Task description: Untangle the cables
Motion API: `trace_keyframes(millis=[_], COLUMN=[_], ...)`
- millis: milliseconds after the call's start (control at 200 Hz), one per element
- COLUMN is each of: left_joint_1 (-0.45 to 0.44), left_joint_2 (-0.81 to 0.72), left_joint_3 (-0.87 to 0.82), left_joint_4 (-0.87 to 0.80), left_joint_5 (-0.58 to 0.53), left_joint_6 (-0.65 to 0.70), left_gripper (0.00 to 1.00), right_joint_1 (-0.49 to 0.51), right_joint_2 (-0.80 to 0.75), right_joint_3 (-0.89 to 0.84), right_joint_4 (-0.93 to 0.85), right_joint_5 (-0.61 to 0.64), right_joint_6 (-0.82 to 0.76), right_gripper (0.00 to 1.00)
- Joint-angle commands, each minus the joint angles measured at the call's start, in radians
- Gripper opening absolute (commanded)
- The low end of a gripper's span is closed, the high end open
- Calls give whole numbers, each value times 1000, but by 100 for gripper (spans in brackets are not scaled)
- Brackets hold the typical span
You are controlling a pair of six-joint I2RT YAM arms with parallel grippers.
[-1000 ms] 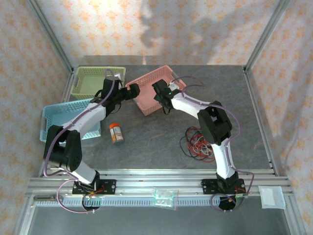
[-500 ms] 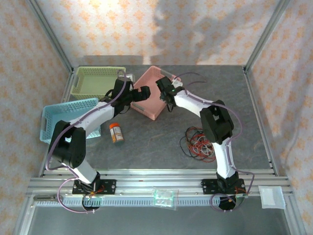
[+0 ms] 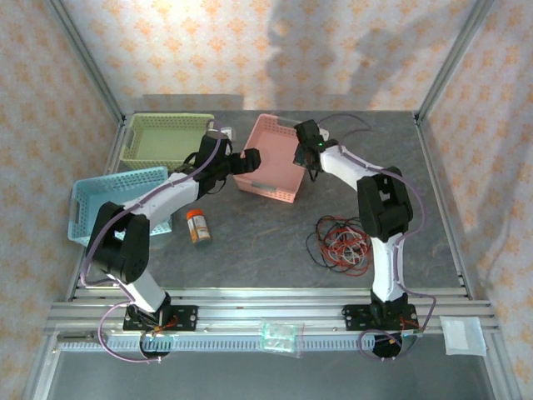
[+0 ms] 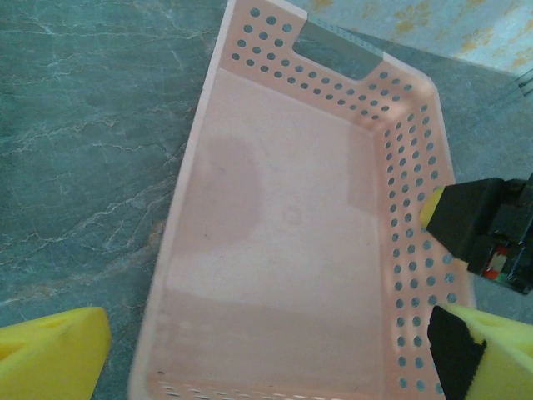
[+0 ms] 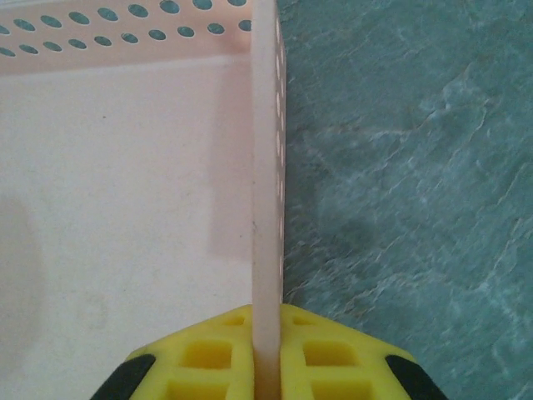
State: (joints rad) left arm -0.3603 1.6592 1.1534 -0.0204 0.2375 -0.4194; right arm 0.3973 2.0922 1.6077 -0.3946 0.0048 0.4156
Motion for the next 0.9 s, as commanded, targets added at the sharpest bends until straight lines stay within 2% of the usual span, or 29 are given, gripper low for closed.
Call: trace_keyframes(millis=[0,245,345,656,776,866,896], left_joint_1=[-10,-51,-76,-108,-111,-111,-112], left_joint_2=[16,100,153,242,243,242,237], left_joint_3=[44,135,192,276,272,264,263], left_joint_4=[26,16,-4,-29,-29,-35,-41], left_joint_5=[28,26,18,13,0,-37,-56], left_joint_6=[23,59,67,62,49,36,31], left_gripper=[99,99,99,99,99,99,99], right_joint_1=[-47,-170,-215,-265,-278,-288,-288], right_joint_2=[-43,3,25,117,153,170,168], right_joint_3=[21,97,136,261,297,329,334], right_joint_4=[4,-54,-75,-133,-143,-157,-158], right_joint_5=[-63,-157,-154,-152,-129,-127,-127], right_joint_6=[-159,-356,-406,-530,-538,-521,-515], right_gripper=[11,10,9,10,15,25,32])
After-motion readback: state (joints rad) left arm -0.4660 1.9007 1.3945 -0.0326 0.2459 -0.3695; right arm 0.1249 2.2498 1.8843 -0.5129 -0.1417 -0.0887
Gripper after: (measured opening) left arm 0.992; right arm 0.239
